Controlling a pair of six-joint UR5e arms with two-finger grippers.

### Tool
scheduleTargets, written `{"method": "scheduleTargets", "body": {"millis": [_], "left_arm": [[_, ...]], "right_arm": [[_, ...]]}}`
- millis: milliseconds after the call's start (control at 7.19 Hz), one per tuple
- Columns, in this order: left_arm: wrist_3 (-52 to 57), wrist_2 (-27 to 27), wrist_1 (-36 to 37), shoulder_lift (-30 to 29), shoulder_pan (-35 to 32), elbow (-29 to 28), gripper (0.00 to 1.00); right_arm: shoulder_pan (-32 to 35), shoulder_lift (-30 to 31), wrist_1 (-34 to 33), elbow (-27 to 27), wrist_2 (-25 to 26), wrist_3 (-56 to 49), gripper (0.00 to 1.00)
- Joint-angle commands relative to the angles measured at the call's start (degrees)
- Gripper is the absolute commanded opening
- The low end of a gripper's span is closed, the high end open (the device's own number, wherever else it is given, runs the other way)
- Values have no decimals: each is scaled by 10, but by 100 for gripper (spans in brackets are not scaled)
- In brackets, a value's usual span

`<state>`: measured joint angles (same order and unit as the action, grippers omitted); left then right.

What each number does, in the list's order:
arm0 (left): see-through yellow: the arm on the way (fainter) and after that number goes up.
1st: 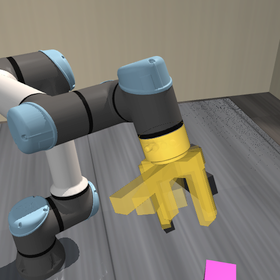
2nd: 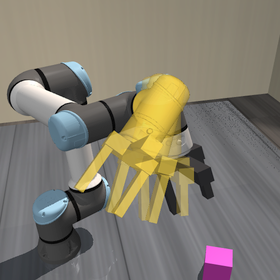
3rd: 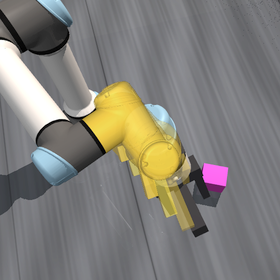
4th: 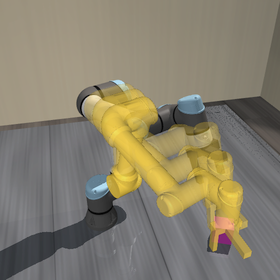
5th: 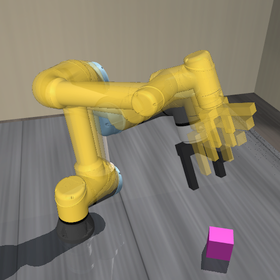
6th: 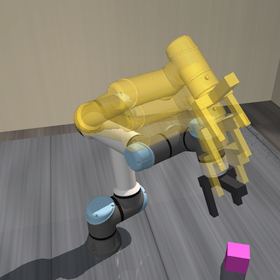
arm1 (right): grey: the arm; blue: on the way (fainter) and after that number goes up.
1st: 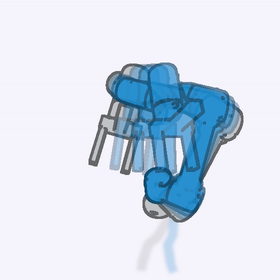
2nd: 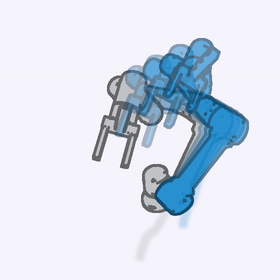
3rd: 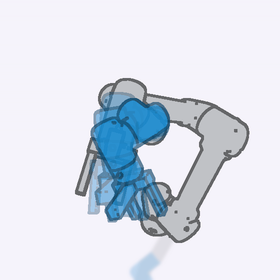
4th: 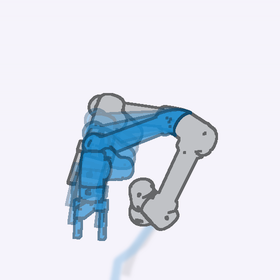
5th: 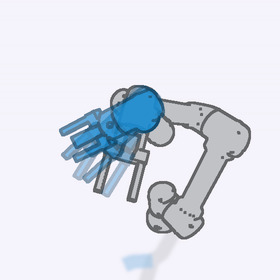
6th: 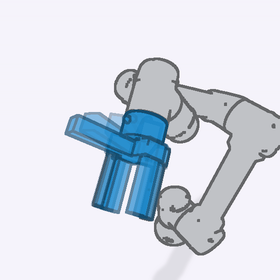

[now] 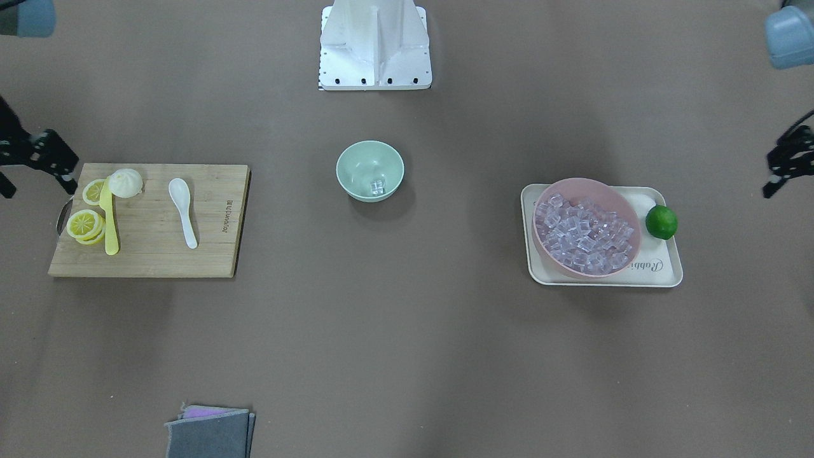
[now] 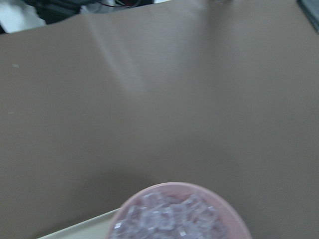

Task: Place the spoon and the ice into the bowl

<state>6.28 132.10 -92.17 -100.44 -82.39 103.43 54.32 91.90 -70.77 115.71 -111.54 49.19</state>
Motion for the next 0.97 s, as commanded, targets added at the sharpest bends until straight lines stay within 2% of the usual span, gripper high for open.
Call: {"method": "scheduleTargets", "body": {"millis": [0,278,556,834], "left_arm": [[153,3,62,47,-73,-32,98],[152,3,50,67,-73,-53,98],[147,5,42,67,-73,-57,98],[148,6,42,67,-73,-58,98]], "right_arm": [[-115,-60,-2,-35,109,49,100],[-170,-101,0,-63,137,41,100],[-179,-109,5,-82,135,-4,89],[-178,-106,18,-87,134,-33,87]]}}
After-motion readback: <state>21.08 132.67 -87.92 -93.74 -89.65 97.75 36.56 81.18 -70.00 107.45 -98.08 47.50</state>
